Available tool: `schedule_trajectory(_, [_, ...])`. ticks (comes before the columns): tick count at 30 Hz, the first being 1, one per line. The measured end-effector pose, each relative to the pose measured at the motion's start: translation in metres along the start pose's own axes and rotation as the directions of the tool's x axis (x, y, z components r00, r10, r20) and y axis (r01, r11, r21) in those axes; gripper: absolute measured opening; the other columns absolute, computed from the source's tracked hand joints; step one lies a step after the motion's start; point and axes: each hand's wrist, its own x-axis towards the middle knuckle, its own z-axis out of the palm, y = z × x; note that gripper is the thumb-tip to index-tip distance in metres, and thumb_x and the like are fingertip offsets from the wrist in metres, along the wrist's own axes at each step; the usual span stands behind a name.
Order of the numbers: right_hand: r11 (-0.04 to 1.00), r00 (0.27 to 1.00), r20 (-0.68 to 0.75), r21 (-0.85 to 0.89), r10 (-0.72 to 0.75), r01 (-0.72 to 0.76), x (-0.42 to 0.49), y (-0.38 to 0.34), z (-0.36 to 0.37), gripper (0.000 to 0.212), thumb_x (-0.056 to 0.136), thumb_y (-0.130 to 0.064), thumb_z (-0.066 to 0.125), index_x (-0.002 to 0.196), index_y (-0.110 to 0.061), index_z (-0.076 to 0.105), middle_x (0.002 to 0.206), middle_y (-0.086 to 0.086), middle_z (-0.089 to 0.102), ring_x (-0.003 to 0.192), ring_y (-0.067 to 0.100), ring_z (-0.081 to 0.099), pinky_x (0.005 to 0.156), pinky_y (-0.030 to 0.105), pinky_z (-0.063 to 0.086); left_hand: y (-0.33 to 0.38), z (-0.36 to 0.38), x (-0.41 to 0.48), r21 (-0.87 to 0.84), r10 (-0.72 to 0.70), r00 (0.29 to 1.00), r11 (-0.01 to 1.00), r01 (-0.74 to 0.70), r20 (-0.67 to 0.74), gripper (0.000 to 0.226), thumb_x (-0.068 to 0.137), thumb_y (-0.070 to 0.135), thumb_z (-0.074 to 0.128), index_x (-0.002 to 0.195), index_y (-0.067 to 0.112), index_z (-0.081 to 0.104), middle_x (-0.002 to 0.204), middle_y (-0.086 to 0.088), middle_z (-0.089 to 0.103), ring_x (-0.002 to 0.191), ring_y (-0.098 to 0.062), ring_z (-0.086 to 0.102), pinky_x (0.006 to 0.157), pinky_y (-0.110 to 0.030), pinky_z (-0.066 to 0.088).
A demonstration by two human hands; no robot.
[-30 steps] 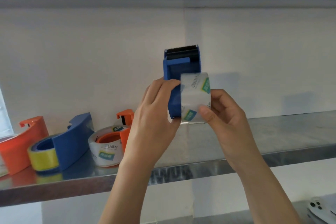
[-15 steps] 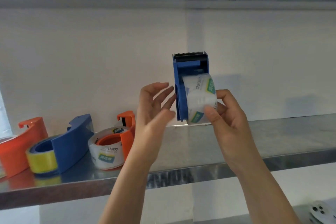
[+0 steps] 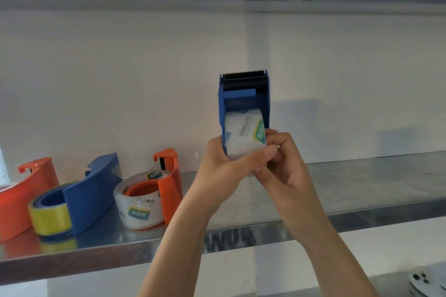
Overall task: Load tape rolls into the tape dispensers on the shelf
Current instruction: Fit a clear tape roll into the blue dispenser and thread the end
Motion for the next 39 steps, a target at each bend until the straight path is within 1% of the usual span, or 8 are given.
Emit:
schedule_trajectory(4, [0.932,0.995,-0.053,-0.357,-0.086,0.062,0.002,-0.009,-0.016,0.029,0.078,-0.022,0.069,0.103,-0.018,0.057,0.107,-0.009,0.061,0.109,0.019,0.058,0.097,0.04,0.047,0.004,-0.011,0.004,0.088,0.01,1.0,0.996,-0.01,0.002,0.014,0.063,0.024,0.078,0.076,0.027,0.074,0.08,0.006,0.075,0.081,-0.008,0.071,0.069,-0.021,0.055])
schedule_trajectory(9, [0.671,0.963,0.055,-0.706,-0.264,0.224,0.015,-0.028,-0.009,0.034,0.08,-0.029,0.07,0.11,-0.025,0.056,0.11,-0.014,0.055,0.112,0.012,0.051,0.096,0.02,0.04,0.003,-0.016,0.007,0.232,0.015,0.999,0.973,-0.004,-0.043,0.019,0.071,0.012,0.077,0.072,0.027,0.064,0.064,0.014,0.07,0.065,-0.001,0.067,0.06,-0.016,0.052])
schedule_trajectory(17, [0.376,0.864,0.214,-0.834,-0.455,0.405,0.035,-0.025,0.013,0.006,0.081,-0.014,0.072,0.086,-0.013,0.074,0.09,-0.002,0.067,0.097,0.017,0.056,0.087,0.027,0.045,0.011,-0.012,-0.005,0.315,-0.001,0.999,0.949,0.018,-0.054,0.04,0.078,0.005,0.071,0.067,0.033,0.046,0.056,0.014,0.06,0.055,0.003,0.058,0.052,-0.008,0.045])
schedule_trajectory(22, [0.501,0.895,0.118,-0.793,-0.43,0.345,0.036,-0.031,0.024,0.008,0.084,-0.007,0.067,0.08,-0.013,0.071,0.08,-0.006,0.068,0.082,0.006,0.061,0.077,0.019,0.049,0.008,-0.011,-0.014,0.269,0.004,0.998,0.963,0.014,-0.063,0.045,0.074,0.002,0.074,0.064,0.029,0.04,0.046,0.018,0.057,0.046,0.012,0.052,0.048,-0.004,0.041])
schedule_trajectory(25, [0.559,0.919,0.076,-0.773,-0.386,0.299,0.037,-0.031,0.03,0.01,0.083,-0.006,0.067,0.08,-0.014,0.07,0.077,-0.008,0.068,0.078,0.004,0.061,0.073,0.008,0.045,0.007,-0.014,-0.014,0.247,0.023,0.999,0.969,-0.013,-0.038,0.042,0.073,-0.007,0.071,0.049,0.025,0.063,0.046,0.027,0.058,0.048,0.006,0.055,0.048,-0.008,0.043])
schedule_trajectory(29, [0.59,0.935,0.041,-0.765,-0.353,0.257,0.041,-0.029,0.033,0.011,0.083,-0.007,0.067,0.079,-0.016,0.07,0.075,-0.017,0.064,0.08,0.0,0.061,0.072,0.005,0.043,0.003,-0.02,-0.01,0.248,0.021,1.0,0.968,-0.025,0.02,0.046,0.072,-0.012,0.068,0.058,0.032,0.068,0.055,0.016,0.066,0.054,0.002,0.062,0.055,-0.013,0.05])
schedule_trajectory(33, [0.673,0.945,-0.008,-0.704,-0.326,0.226,0.05,-0.038,0.033,0.012,0.084,-0.006,0.066,0.081,-0.016,0.07,0.078,-0.017,0.067,0.078,-0.002,0.066,0.074,0.009,0.049,-0.013,-0.022,-0.01,0.24,-0.011,1.0,0.971,0.014,-0.016,0.017,0.071,0.011,0.077,0.062,0.021,0.066,0.067,0.0,0.072,0.068,-0.018,0.069,0.074,-0.033,0.057])
schedule_trajectory(39, [0.713,0.944,0.019,-0.651,-0.329,0.261,0.07,-0.063,0.041,0.012,0.086,-0.005,0.064,0.08,-0.015,0.068,0.074,-0.012,0.069,0.07,0.0,0.069,0.067,0.014,0.053,-0.001,-0.015,-0.011,0.187,0.02,1.0,0.982,-0.017,-0.016,0.025,0.078,0.032,0.071,0.054,0.036,0.067,0.06,0.002,0.067,0.062,0.0,0.061,0.062,-0.004,0.044])
